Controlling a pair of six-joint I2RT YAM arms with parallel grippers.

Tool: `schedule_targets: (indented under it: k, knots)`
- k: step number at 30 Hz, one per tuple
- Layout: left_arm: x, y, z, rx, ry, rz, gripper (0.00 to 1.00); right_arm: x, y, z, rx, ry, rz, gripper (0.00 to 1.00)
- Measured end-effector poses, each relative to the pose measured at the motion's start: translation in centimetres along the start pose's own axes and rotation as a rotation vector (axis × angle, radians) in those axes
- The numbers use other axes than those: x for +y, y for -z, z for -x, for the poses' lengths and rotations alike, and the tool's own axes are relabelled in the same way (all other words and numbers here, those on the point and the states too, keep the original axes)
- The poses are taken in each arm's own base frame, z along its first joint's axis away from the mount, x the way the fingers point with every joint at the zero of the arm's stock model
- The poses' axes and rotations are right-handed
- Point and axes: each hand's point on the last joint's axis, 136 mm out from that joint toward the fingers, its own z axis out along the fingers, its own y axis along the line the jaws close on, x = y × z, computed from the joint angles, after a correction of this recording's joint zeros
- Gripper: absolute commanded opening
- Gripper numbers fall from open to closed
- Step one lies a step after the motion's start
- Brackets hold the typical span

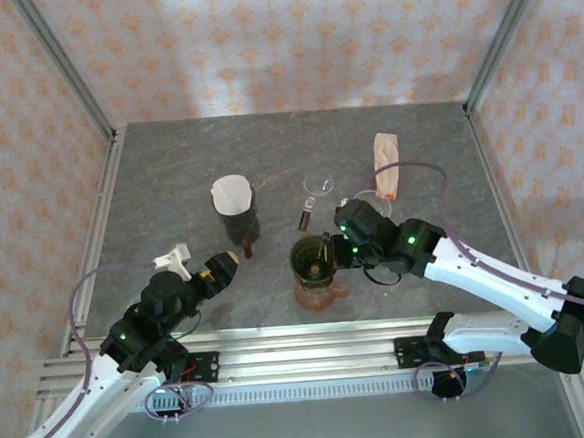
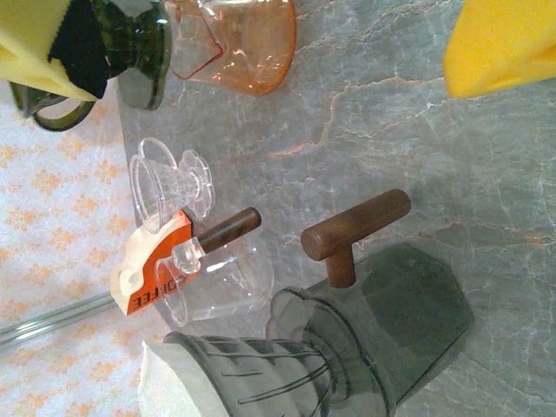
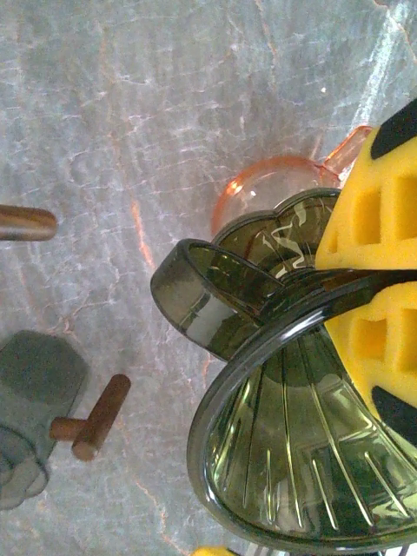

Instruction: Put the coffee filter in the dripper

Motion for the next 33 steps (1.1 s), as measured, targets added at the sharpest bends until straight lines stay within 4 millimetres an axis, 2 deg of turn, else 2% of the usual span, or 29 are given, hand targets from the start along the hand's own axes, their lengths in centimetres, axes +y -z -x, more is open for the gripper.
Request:
schedule_targets:
  k: [9,14,17,21,23,31,33]
  knots:
    - [0.1,0.0,0.0,-0.002,0.0,0.004,1.0,-1.1,-1.7,-1.6,0.064,-0.024,-0.039,0.0]
    - [0.1,0.0,0.0,-0.002,0.0,0.004,1.0,-1.1,-1.9,-1.6,0.059,-0.03,-0.035,0.0]
    - [0.1,0.0,0.0,-0.002,0.0,0.004,1.0,-1.1,-2.1,-1.6,0.058,-0.037,-0.033,0.08]
    - [0.1,0.0,0.0,-0.002,0.0,0.005,1.0,-1.1,-2.2,-1.6,0.056,-0.047,-0.033,0.31]
    - [0.1,0.0,0.0,-0.002,0.0,0.005,0.99,-1.2,-2.2,-1.7,0.058,-0.046,-0.036,0.35]
    - [0.1,0.0,0.0,-0.002,0.0,0.004,1.0,-1.4,-2.0,-1.5,0.042,-0.048,-0.044,0.63]
    - [0.1,0.0,0.0,-0.002,0.0,0.004,1.0,-1.6,-1.6,-1.2,0.021,-0.044,-0.053,0.65]
